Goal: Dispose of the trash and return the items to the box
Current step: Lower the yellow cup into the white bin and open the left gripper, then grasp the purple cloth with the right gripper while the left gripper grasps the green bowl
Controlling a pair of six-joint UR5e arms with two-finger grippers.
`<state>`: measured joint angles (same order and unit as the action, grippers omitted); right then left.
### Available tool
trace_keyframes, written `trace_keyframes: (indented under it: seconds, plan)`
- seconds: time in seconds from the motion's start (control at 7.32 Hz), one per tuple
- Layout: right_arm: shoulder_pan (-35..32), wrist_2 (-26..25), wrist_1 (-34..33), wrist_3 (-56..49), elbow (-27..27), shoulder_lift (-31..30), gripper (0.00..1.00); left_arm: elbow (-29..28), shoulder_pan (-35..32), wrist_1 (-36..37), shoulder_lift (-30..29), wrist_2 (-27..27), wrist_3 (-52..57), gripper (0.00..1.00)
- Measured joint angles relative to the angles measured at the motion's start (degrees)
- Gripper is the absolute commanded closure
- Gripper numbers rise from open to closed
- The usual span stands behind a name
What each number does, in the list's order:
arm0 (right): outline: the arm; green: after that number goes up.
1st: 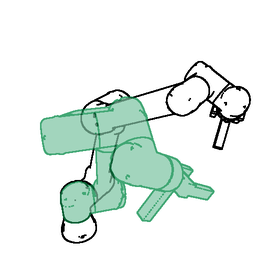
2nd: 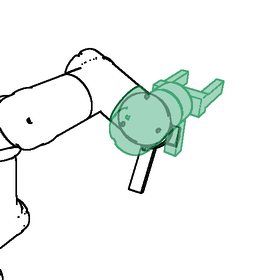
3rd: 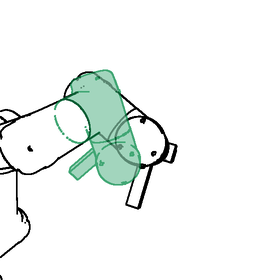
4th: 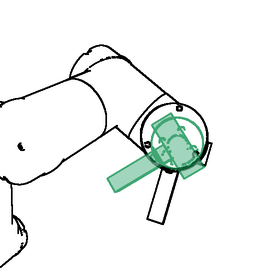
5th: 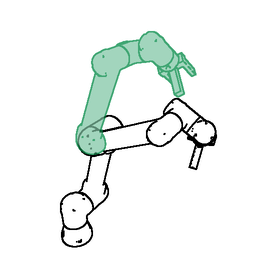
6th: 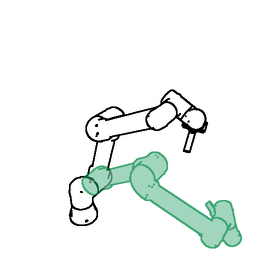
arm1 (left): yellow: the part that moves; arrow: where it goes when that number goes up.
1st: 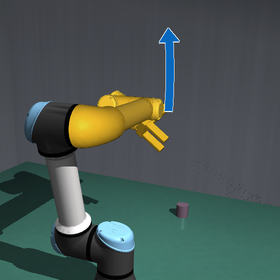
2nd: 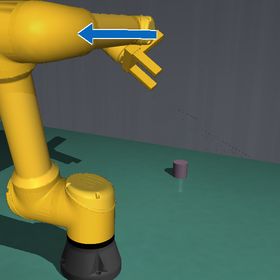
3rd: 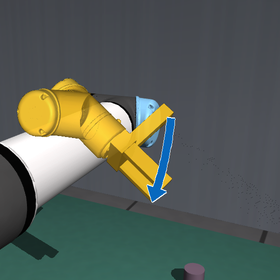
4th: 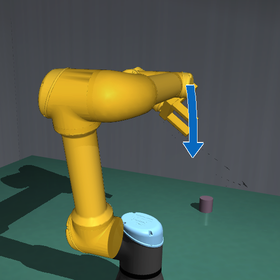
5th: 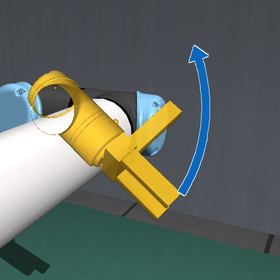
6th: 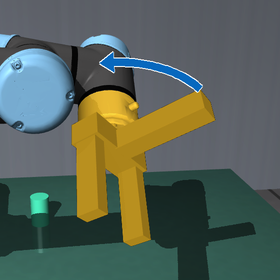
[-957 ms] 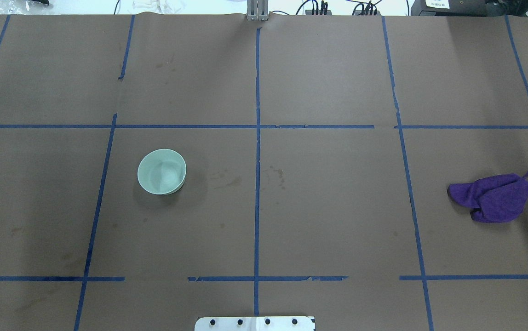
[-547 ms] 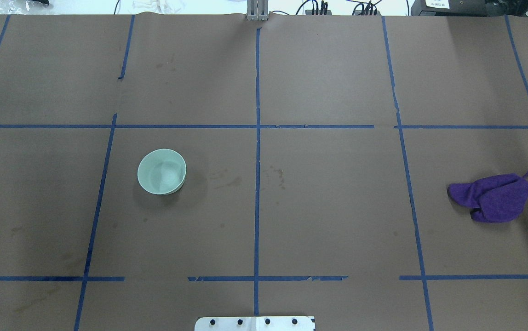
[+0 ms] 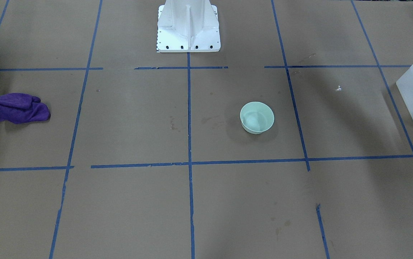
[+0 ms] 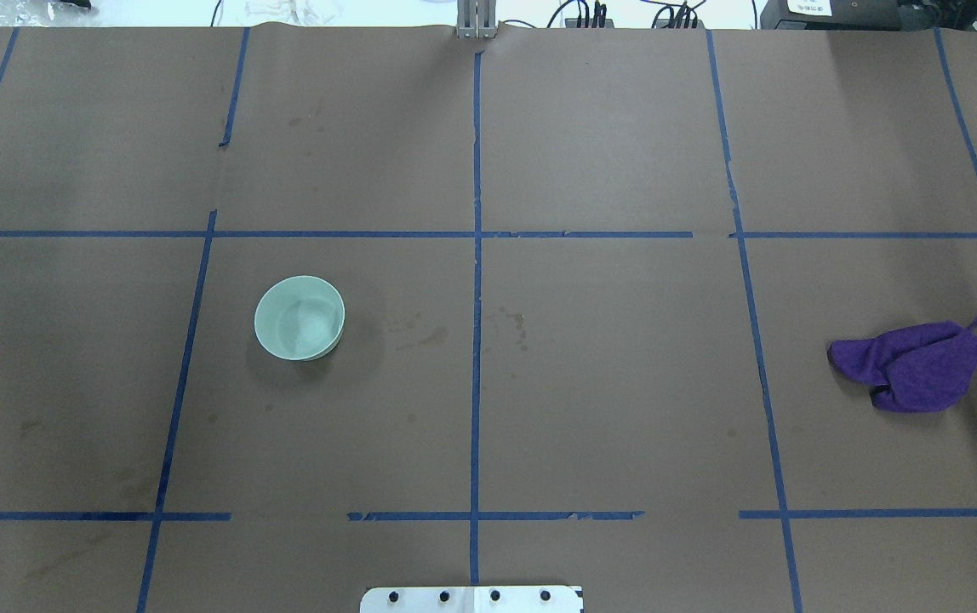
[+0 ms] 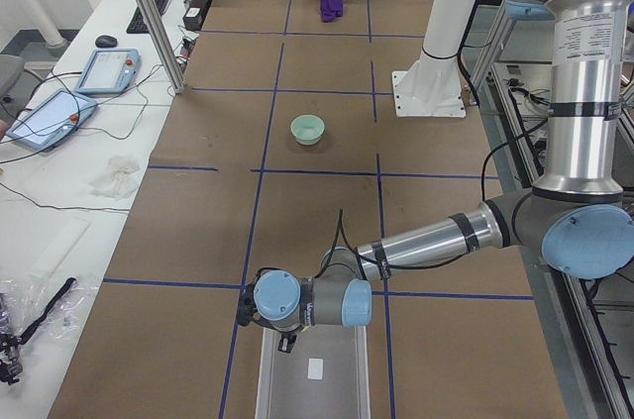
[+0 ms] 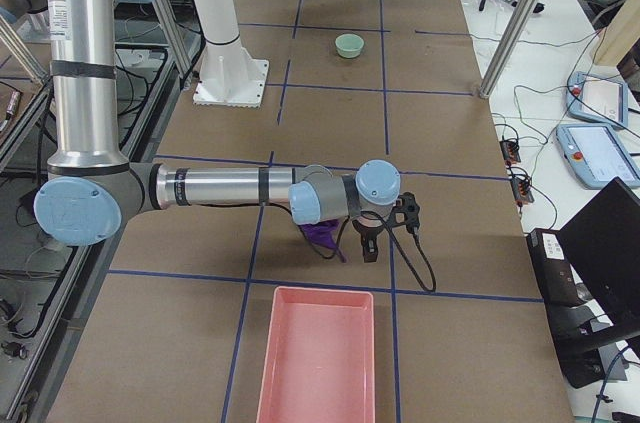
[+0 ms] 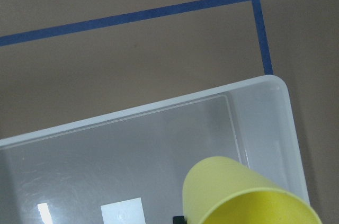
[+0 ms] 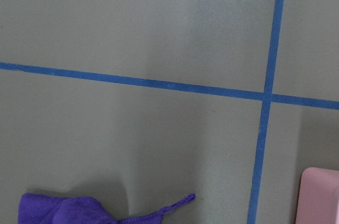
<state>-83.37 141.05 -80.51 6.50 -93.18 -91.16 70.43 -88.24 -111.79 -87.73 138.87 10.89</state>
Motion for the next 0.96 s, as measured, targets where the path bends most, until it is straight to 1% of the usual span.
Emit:
trace_keyframes:
  seconds: [0.14,0.27,0.41,0.55,0.68,0.82,0.96]
  plan:
    - [-0.01,0.01,0.0,0.0,0.0,-0.04,0.0,-0.77,0.29,-0.93,0.0,-0.09,-0.51,0.66]
    - [0.01,0.04,-0.02,0.02,0.0,-0.06,0.0,-1.16,0.41,-1.23,-0.01,-0.1,-0.69,0.51]
    - [0.03,0.05,-0.04,0.06,0.01,-0.05,0.0,-1.14,0.47,-1.26,-0.09,-0.1,-0.79,0.51]
    - [0.16,0.05,-0.01,0.12,-0.08,-0.02,0.0,0.28,0.5,-0.52,-0.4,-0.12,-0.9,0.51]
    - [0.56,0.32,0.07,0.93,-0.32,0.03,0.0,4.59,0.52,2.74,-1.05,-0.18,-0.99,0.48]
    - [1.65,0.86,0.13,3.64,-1.03,0.05,0.0,10.81,0.45,9.25,-2.33,-0.23,-1.03,0.39]
    - [3.73,1.11,0.18,7.93,-2.88,-0.04,0.0,17.08,0.32,15.66,-4.03,-0.25,-1.7,0.38]
